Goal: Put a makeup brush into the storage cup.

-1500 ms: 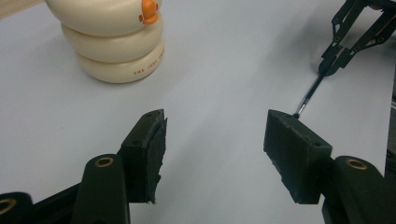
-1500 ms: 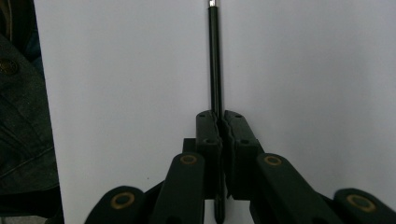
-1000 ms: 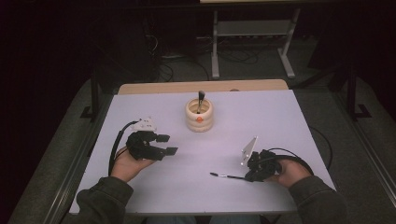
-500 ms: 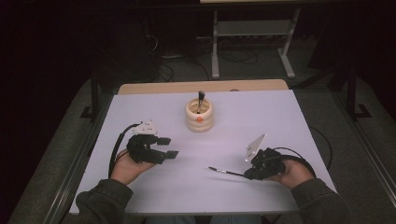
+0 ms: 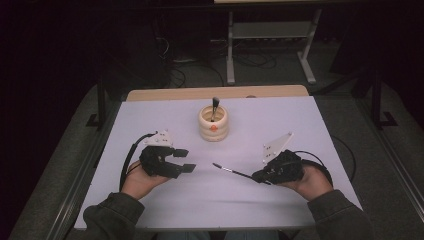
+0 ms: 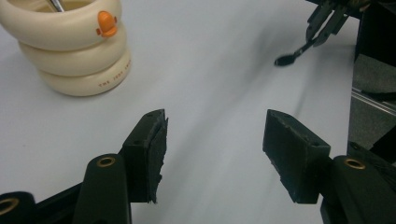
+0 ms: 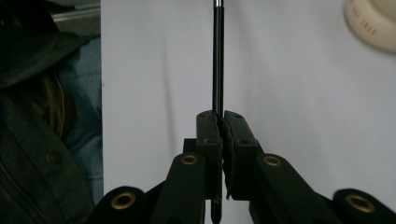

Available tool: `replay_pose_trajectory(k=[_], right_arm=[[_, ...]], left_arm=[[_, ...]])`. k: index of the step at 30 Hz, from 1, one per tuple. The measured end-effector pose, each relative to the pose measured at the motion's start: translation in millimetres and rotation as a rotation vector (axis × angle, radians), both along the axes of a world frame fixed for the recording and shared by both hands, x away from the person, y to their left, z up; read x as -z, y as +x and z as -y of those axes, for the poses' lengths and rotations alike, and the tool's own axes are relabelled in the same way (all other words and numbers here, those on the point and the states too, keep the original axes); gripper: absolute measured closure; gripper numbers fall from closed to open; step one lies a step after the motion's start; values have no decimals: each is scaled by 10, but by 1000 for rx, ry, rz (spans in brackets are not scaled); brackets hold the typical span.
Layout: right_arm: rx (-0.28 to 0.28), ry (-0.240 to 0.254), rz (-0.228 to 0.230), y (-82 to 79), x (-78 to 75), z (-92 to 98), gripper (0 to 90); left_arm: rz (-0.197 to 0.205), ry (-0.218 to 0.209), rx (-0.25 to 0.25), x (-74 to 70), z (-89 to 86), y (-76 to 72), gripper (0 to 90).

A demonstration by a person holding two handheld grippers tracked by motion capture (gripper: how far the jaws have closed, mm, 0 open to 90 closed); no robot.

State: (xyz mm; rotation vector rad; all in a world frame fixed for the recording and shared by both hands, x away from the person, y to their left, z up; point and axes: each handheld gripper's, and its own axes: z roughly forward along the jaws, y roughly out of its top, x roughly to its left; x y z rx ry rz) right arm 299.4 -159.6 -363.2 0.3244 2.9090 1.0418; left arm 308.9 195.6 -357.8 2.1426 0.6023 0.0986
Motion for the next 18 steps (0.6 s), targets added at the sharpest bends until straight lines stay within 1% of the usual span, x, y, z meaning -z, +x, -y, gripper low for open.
replay_pose_trajectory(k=[3,4,5,6,7,8,9,10,12,14,15,16,18], right_arm=[[0,31,16,-20,-104,-40,851],[-7,41,24,-18,-125,-52,851],[-2,46,27,-27,-154,-70,851],[-4,60,34,-27,-180,-87,851],[-1,79,32,-33,-212,-111,851],[-5,89,42,-30,-230,-129,851],[1,98,36,-38,-248,-146,851],[5,121,28,-46,-269,-175,851],[-8,142,30,-43,-288,-224,851],[-10,148,30,-46,-294,-275,851],[-13,151,27,-48,-294,-304,851],[-19,150,35,-44,-289,-336,851],[-25,153,37,-38,-280,-373,851]], left_arm=[[0,-7,17,0,41,-20,412],[3,-4,26,-1,59,-25,415],[2,-2,35,-3,79,-33,420],[2,-3,45,-5,105,-44,428],[-1,-9,49,-7,130,-53,436],[1,-7,60,-11,142,-54,440],[-1,-17,68,-15,168,-67,449],[0,-15,77,-19,182,-70,462],[-5,-25,94,-26,228,-86,480],[-7,-30,109,-32,262,-94,503],[-10,-39,115,-32,288,-104,512],[-12,-43,125,-32,305,-108,528],[-14,-41,143,-32,335,-114,545]])
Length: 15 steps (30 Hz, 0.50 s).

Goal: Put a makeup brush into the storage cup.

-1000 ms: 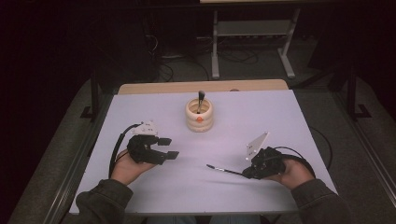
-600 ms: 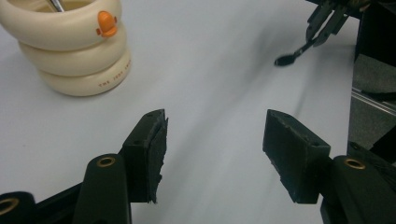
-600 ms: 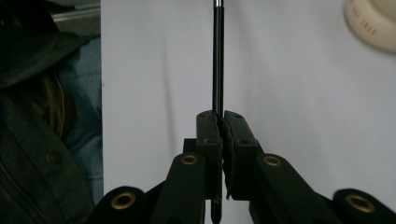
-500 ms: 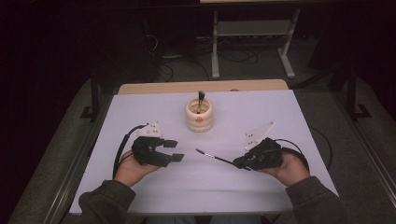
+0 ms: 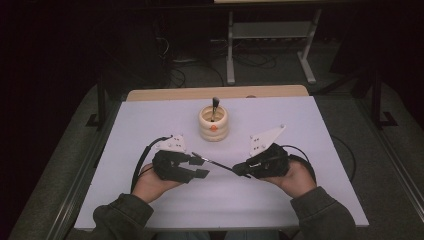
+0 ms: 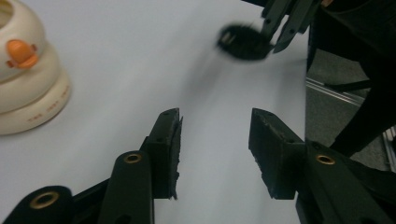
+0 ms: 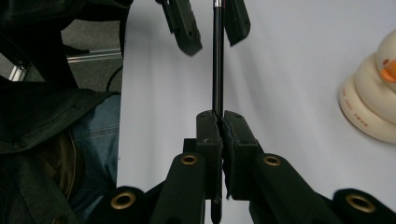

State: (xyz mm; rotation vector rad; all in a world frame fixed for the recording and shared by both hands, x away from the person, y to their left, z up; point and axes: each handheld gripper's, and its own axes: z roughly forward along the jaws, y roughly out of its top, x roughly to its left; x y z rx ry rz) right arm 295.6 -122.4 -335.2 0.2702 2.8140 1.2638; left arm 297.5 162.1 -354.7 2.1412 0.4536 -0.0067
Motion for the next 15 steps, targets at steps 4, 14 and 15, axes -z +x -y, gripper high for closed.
replay_pose_trajectory(k=[4,14,15], right_arm=[[-3,9,-12,0,38,-66,851],[2,30,-31,8,186,-123,850],[1,34,-31,10,195,-126,851]], left_arm=[[-7,-7,20,9,48,-18,583],[-26,-31,41,11,84,-22,631],[-27,-32,41,12,89,-24,637]])
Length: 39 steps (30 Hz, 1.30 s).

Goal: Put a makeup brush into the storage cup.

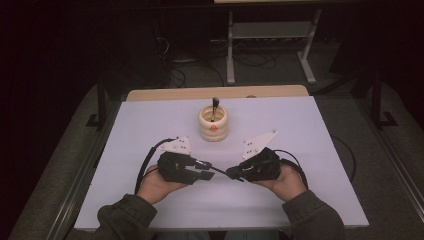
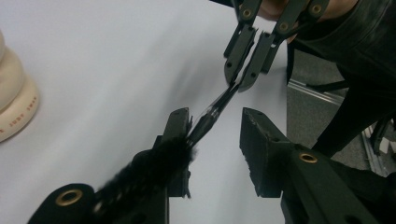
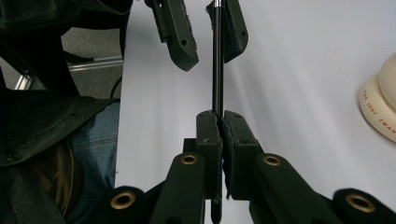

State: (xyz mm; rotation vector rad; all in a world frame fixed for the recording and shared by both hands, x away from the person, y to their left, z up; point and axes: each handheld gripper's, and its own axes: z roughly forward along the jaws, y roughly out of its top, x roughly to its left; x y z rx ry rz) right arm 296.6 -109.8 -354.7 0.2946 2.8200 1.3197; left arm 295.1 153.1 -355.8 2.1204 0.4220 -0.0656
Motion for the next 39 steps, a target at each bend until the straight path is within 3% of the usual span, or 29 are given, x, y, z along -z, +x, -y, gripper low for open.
replay_pose_trajectory(k=[9,18,25,32,35,36,39], right_arm=[[15,34,-6,-23,94,-38,851],[17,15,12,-54,136,-73,850],[-1,-7,58,-61,166,-114,850],[-3,-18,66,-70,203,-161,849],[13,-5,32,-80,219,-163,835],[9,-6,47,-65,232,-153,793],[31,-1,23,-56,274,-128,731]], left_arm=[[-23,-37,6,6,-2,20,735],[-50,-59,12,31,3,40,764],[-71,-88,24,37,-12,67,819],[-74,-76,30,48,3,70,846],[-67,-63,25,47,16,68,849],[-72,-57,16,48,27,62,849],[-64,-30,6,48,56,64,850]])
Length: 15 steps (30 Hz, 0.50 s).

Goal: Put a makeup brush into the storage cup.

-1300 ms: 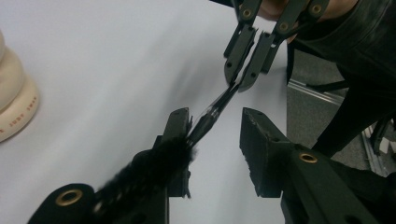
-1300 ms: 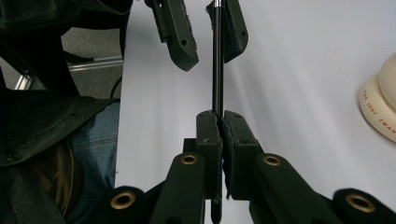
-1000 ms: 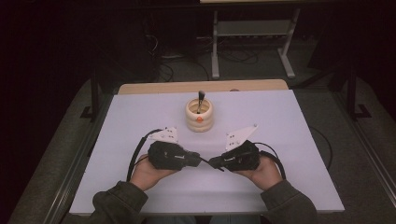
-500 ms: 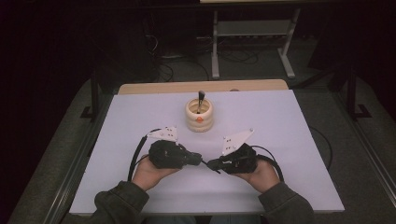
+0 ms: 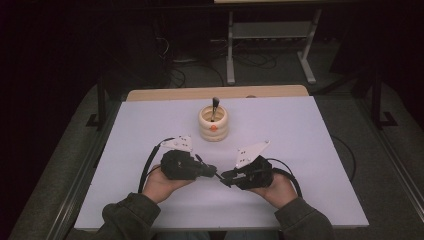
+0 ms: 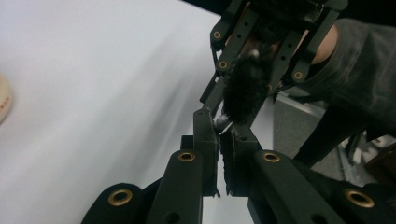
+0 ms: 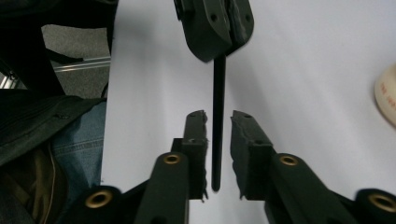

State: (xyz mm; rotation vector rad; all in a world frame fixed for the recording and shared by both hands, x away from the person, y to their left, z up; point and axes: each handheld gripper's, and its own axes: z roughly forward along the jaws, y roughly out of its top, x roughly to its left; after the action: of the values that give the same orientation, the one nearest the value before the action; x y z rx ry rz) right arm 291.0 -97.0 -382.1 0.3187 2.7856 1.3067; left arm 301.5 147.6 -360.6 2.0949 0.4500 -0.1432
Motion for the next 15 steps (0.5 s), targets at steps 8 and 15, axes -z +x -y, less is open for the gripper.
replay_pose_trajectory(k=[8,15], right_arm=[[58,11,-55,27,125,158,620],[113,43,-109,33,160,310,559]], left_arm=[[24,78,-14,-5,29,57,850],[29,115,-35,-14,16,123,850]])
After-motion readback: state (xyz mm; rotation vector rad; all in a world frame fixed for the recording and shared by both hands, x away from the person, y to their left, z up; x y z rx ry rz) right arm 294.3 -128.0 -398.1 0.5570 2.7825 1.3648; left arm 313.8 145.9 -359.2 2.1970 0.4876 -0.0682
